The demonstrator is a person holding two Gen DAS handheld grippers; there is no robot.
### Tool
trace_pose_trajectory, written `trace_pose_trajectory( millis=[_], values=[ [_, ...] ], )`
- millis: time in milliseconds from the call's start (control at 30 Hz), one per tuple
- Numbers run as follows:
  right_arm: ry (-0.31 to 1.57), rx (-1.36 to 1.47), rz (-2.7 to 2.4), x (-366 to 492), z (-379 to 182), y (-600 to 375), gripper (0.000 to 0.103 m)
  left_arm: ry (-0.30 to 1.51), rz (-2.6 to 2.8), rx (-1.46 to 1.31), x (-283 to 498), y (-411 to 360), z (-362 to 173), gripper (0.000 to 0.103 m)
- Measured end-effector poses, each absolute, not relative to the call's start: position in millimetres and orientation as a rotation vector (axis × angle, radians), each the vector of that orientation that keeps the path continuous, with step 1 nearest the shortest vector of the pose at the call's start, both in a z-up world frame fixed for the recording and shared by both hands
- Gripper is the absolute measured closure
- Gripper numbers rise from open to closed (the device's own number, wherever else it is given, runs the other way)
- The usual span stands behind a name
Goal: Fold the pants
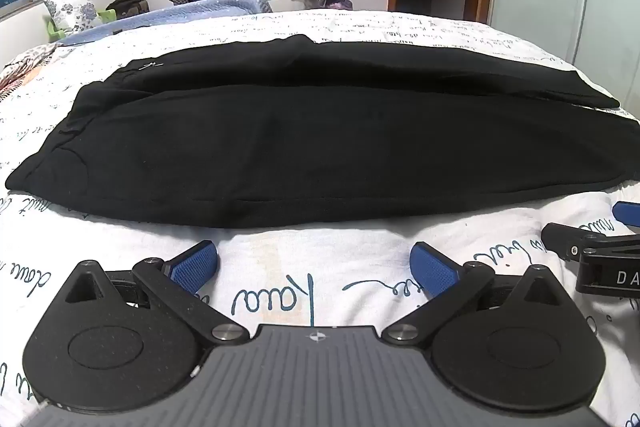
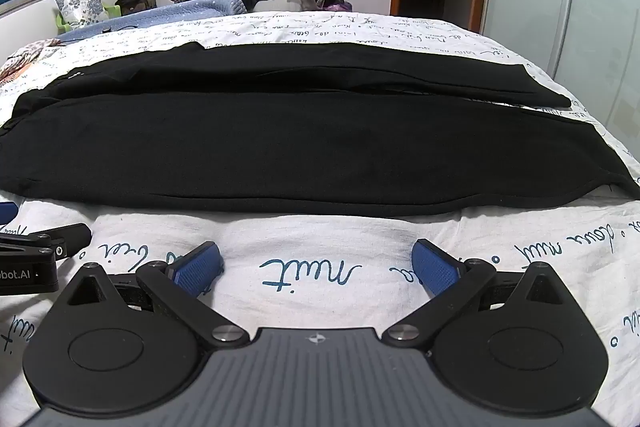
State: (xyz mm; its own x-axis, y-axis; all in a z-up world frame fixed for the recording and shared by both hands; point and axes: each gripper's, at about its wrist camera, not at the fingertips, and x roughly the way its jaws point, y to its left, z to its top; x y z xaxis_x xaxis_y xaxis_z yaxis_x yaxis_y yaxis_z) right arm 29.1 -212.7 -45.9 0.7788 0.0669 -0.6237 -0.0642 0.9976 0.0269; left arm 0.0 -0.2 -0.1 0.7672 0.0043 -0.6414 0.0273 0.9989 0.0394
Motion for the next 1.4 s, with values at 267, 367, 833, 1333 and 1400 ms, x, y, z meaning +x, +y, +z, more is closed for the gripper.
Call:
trace_pose_trajectory(
  millis=[267,367,833,1333,1400],
  values=[
    [0.674,0.003,0.070,29.5,-46.1,-212.8,0.000,0.702,-0.017,0.034,0.5,2.2,0.2,0.000],
    [0.673,0.004,0.071,29.4,-46.1,-213.0,0.000,0.704,-0.018,0.033,0.3,5.2,-0.8,0.000],
    [0.672,0.005,0.071,29.3,-46.4,-213.7,0.000,0.717,-0.016,0.043,2.0,1.0,1.6,0.001],
    [0.671,0.006,0.072,30.3,-47.1,-214.3,0.000,0.721,-0.020,0.034,0.6,3.0,0.9,0.000],
    [0.671,0.006,0.072,30.3,-47.2,-214.3,0.000,0.721,-0.020,0.032,0.8,3.7,1.0,0.000]
  ],
)
